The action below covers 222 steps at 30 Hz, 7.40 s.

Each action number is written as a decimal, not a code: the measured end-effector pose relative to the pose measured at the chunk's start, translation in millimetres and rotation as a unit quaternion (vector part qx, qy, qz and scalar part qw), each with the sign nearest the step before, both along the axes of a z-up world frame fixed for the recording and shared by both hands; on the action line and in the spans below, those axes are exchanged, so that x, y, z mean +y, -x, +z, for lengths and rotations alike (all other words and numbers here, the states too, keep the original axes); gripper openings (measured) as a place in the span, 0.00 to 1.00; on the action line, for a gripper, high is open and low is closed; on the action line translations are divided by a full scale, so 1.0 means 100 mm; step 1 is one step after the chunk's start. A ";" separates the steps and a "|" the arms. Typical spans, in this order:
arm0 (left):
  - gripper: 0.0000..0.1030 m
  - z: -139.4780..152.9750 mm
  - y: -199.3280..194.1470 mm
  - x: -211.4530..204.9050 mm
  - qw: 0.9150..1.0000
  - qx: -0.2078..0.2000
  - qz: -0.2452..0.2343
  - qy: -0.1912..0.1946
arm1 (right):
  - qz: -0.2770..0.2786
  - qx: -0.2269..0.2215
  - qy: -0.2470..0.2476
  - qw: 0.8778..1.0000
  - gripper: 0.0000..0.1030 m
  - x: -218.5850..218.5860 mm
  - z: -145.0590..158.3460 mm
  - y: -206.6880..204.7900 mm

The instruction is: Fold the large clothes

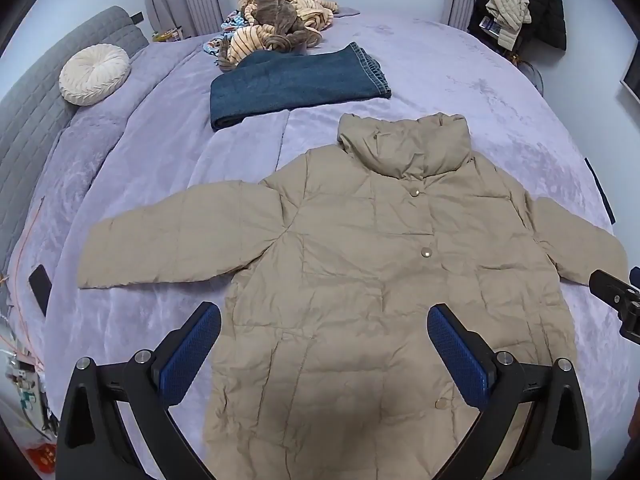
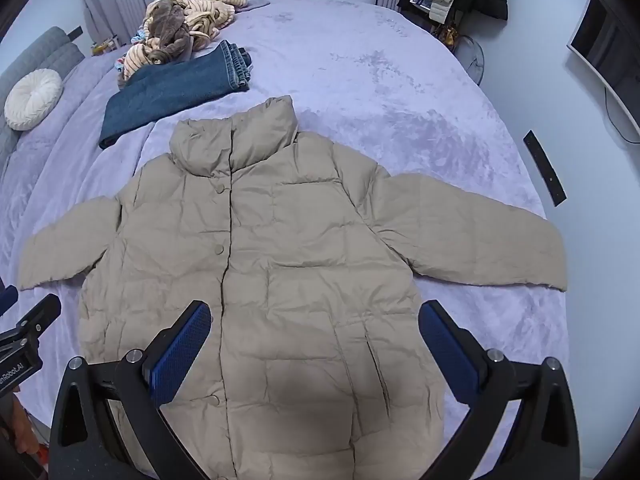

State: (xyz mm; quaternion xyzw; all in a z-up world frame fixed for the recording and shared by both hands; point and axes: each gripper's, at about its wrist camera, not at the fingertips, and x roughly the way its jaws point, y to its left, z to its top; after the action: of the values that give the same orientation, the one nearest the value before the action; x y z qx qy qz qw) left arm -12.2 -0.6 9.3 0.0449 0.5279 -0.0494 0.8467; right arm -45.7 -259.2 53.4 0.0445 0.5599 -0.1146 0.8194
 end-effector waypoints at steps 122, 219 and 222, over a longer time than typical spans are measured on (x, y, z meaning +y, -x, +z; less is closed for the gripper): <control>1.00 -0.14 -0.02 0.24 0.999 0.024 0.023 0.027 | -0.003 0.004 -0.003 1.000 1.00 -0.01 -0.04 0.00; 0.65 -1.93 -1.56 1.32 0.988 0.038 0.045 0.145 | 0.319 -0.046 0.132 0.937 0.78 2.36 -1.71 -0.93; 0.65 -1.98 -1.52 1.26 0.991 0.026 0.045 0.125 | 0.253 -0.078 0.154 0.952 0.76 2.13 -1.67 -1.03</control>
State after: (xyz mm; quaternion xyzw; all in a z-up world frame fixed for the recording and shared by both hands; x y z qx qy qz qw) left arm 140.0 125.1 -188.7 -0.0865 0.5412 -0.0776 0.8329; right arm 57.4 -45.9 -113.3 -0.2161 0.4631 0.0154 0.8595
